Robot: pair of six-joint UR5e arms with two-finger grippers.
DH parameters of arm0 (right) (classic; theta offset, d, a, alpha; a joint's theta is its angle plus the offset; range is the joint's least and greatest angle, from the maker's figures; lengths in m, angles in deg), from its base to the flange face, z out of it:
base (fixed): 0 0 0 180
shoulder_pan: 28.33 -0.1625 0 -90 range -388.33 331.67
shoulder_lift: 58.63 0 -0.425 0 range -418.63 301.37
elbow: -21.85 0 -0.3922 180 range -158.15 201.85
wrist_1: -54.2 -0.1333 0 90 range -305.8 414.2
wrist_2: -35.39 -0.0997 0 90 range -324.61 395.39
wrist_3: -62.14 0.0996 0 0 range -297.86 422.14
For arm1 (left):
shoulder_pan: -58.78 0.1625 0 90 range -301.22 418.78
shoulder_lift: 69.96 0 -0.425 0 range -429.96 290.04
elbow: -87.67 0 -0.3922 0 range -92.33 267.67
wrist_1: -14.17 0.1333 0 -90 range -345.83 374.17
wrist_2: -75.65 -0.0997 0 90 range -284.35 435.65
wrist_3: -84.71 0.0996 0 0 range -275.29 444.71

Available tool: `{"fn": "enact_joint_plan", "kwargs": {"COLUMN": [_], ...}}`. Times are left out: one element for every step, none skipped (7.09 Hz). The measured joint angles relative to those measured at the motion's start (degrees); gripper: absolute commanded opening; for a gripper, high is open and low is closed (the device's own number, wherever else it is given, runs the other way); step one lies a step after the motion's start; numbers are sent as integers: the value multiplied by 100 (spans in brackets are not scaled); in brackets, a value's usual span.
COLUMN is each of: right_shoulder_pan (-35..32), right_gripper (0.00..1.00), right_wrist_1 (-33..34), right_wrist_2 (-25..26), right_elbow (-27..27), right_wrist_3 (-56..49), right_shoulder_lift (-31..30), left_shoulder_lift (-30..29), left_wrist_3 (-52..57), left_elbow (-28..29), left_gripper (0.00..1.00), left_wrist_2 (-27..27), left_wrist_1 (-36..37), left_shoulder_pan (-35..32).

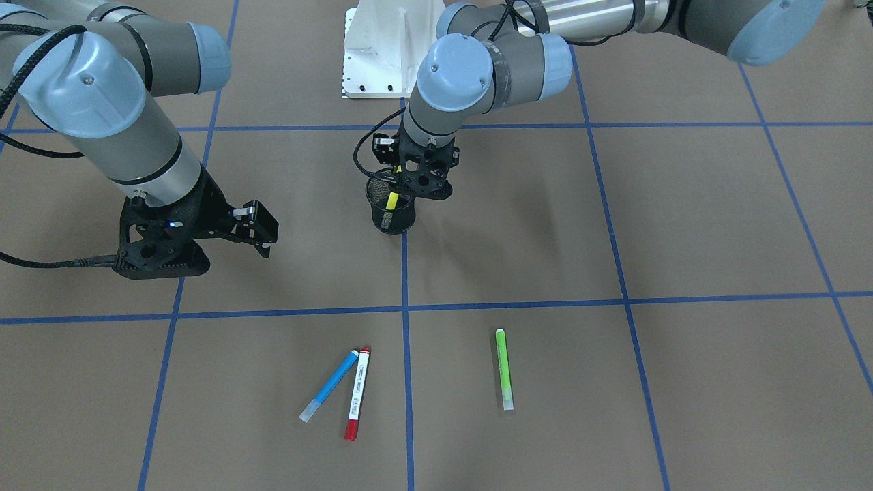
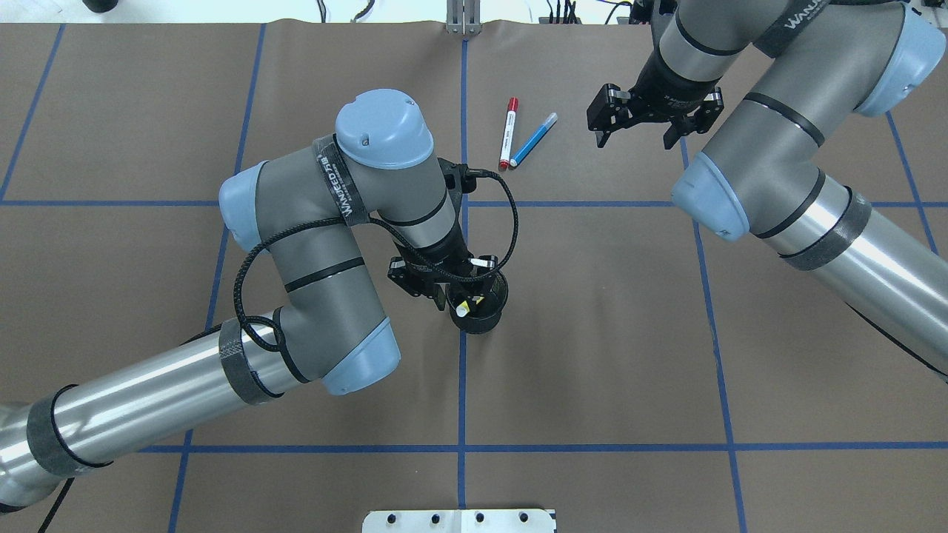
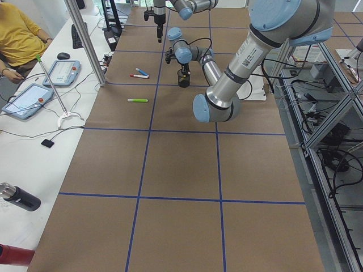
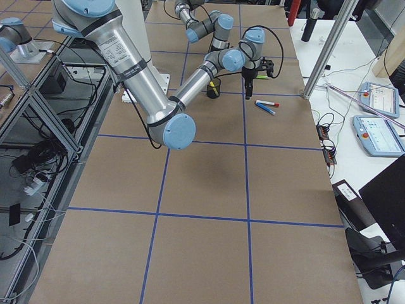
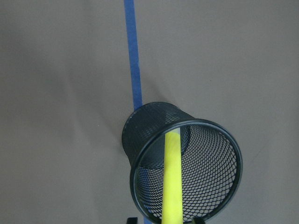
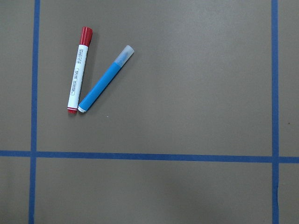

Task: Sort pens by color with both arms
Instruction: 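Lower the left gripper into the cup and grasp the yellow highlighter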

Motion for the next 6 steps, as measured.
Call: {"fn": "enact_joint_plan", "kwargs": {"right_shoulder_pan": [4, 6, 8, 9, 9, 9], "right_gripper": [100, 100, 100, 100, 100, 100], "right_wrist_1": [0, 0, 0, 0, 0, 0], "right_wrist_2": [0, 0, 0, 0, 0, 0], "right_elbow": [0, -3, -6, -7, -7, -4], "right_wrist_3": [1, 0, 3, 3, 1, 3], "right_shoulder_lift": [0, 0, 0, 0, 0, 1], "left_shoulder_lift": [-5, -7, -9, -11, -15, -19], "left_wrist_3": [-4, -8, -10, -13, -18, -19], "left_elbow": [3, 6, 6, 6, 7, 7], "left_gripper": [43, 42, 42, 41, 40, 39], "left_wrist_2": [0, 0, 0, 0, 0, 0], "left_wrist_1": [0, 0, -1, -1, 0, -3], "left_shoulder_pan": [16, 38, 56, 70, 75, 80]}}
